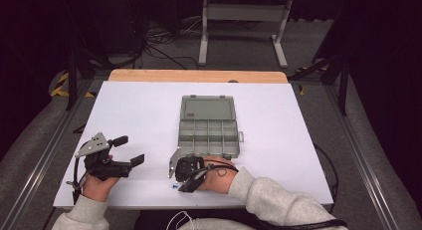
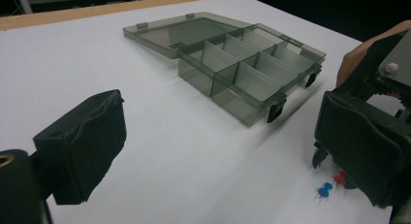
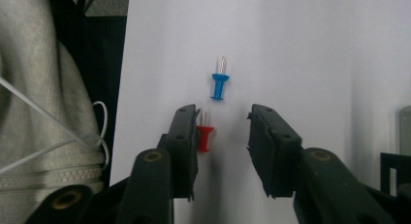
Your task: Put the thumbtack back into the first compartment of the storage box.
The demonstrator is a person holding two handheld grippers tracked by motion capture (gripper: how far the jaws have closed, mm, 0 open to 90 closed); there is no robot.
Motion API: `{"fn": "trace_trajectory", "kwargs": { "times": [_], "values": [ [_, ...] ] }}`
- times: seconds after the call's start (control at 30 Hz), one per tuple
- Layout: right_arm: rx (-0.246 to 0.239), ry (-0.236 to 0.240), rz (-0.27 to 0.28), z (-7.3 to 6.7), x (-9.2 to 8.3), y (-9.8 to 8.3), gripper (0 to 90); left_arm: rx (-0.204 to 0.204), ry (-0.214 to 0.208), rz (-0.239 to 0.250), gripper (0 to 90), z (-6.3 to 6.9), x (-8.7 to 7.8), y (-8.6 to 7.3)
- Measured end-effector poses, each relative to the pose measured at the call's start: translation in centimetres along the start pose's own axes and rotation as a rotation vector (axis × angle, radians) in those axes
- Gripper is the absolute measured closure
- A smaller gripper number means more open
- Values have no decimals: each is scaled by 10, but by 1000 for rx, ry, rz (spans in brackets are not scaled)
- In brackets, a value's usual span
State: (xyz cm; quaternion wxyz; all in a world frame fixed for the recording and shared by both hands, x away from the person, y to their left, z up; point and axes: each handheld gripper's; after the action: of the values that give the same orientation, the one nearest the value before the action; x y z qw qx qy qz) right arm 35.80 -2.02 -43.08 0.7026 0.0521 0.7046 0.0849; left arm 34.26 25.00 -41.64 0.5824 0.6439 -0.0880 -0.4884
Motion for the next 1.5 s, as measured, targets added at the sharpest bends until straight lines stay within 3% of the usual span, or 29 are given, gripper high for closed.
{"fn": "trace_trajectory", "kwargs": {
  "times": [0.1, 0.13, 0.23, 0.7, 1.0, 1.5],
  "values": [
    [5, -4, -18, -3, -1, 0, 722, -1, -4, 3, 52, 1, -1, -1],
    [-18, -9, -11, -3, -1, 1, 748, 2, -4, 0, 52, 1, -1, -1],
    [-6, -4, -13, -7, 0, 1, 813, -5, -2, 3, 52, 2, -1, -3],
    [16, -18, -6, -3, -7, -3, 817, -6, 6, 3, 52, 4, -6, -7],
    [9, -35, 21, 10, -24, 1, 816, -8, 14, 5, 52, 3, -8, -8],
    [68, -77, 50, 43, -59, 4, 816, -12, 20, 5, 51, 3, -11, -10]
  ]
}}
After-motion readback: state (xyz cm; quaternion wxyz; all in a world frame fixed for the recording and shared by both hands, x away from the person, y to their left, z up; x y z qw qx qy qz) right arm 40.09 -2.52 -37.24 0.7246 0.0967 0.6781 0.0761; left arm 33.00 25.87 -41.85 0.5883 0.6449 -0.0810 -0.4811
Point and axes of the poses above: each handheld gripper's, and its own axes: x roughly forward along the jaws, y roughly out of its top, z roughly to its right, and after that the axes turned 10 degrees about -z, right-handed
